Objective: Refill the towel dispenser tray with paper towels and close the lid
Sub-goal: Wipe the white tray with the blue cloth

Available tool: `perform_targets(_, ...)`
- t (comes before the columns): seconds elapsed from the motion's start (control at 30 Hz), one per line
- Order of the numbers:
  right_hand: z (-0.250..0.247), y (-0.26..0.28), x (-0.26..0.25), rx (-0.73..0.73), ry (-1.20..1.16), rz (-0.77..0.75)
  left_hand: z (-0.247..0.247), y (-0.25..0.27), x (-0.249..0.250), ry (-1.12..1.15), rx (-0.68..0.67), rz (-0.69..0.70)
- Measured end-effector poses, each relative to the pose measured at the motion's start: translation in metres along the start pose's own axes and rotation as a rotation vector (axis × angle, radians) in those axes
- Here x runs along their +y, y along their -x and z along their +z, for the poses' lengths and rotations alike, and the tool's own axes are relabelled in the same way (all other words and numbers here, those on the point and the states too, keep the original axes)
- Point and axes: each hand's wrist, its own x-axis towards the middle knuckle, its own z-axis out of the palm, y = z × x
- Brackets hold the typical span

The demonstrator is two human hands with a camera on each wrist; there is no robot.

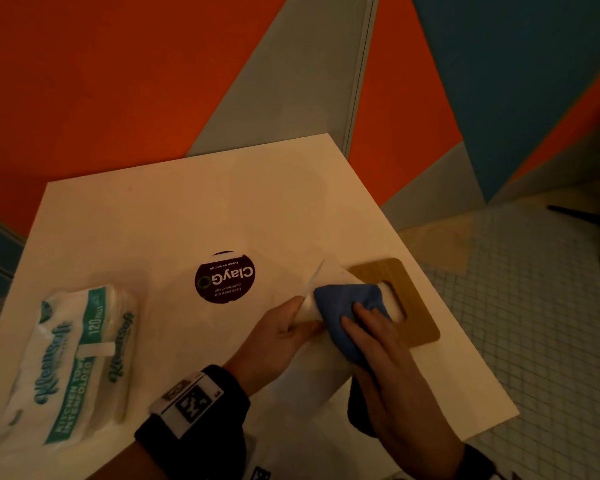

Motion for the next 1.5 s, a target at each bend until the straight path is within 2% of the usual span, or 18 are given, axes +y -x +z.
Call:
perform_targets(0.07,0.004,-0.004,0.001,0.014,0.166,-0.111,-0.002,0.004,0.0,0.014,-0.043,0.025)
perform_targets(0.1,0.003,-0.009,0.0,-0.017,0.166,-0.128,-0.002,0.005,0.0,0.029,-0.06,0.04)
perform_targets(0.23,-0.005,-0.047,-0.004,-0.095,-0.097,-0.157,-0.007,0.008,-0.001,0.061,-0.081,0.021)
perform_targets(0.33,-0.013,-0.076,-0.001,-0.115,-0.233,-0.045,-0.01,0.009,-0.001,0.073,-0.062,-0.014)
perform_targets(0.4,-0.019,-0.091,0.01,-0.179,-0.213,0.11,-0.01,0.01,-0.003,0.083,-0.051,-0.021)
perform_targets(0.47,-0.023,-0.095,0.022,-0.142,-0.178,0.188,-0.009,0.012,-0.003,0.113,-0.045,-0.027)
perform_targets(0.53,-0.025,-0.085,0.032,-0.056,-0.118,0.197,-0.009,0.014,-0.004,0.107,-0.056,-0.015)
perform_targets(0.6,-0.023,-0.061,0.031,-0.035,-0.094,0.229,-0.01,0.016,-0.006,0.076,-0.065,0.013)
perform_targets(0.67,-0.019,-0.031,0.013,-0.031,-0.133,0.128,-0.014,0.017,-0.009,0.087,-0.045,0.011)
perform_targets(0.73,-0.011,-0.014,-0.004,-0.023,-0.095,-0.047,-0.016,0.017,-0.009,0.089,-0.047,0.011)
perform_targets(0.83,0.004,-0.027,-0.01,-0.069,-0.086,-0.171,-0.014,0.016,-0.007,0.088,-0.078,-0.006)
perform_targets(0.9,0.007,-0.052,-0.011,-0.077,-0.185,-0.141,-0.015,0.016,-0.007,0.067,-0.085,-0.032)
perform_targets(1.03,-0.013,-0.091,0.011,-0.108,-0.183,0.11,-0.018,0.019,-0.007,0.068,-0.052,-0.067)
perform_targets(1.13,-0.022,-0.081,0.026,-0.084,-0.093,0.196,-0.016,0.026,-0.007,0.076,-0.044,-0.068)
perform_targets(1.23,-0.027,-0.056,0.017,-0.042,-0.056,0.349,-0.017,0.031,-0.012,0.081,-0.012,-0.077)
perform_targets(1.3,-0.028,-0.035,0.005,-0.094,-0.015,0.341,-0.019,0.032,-0.015,0.102,0.011,-0.086)
perform_targets(1.4,-0.031,-0.012,-0.021,-0.14,0.093,0.172,-0.021,0.032,-0.015,0.107,0.03,-0.078)
perform_targets(1.5,-0.032,0.006,-0.028,-0.232,0.148,0.115,-0.024,0.033,-0.013,0.088,0.009,-0.079)
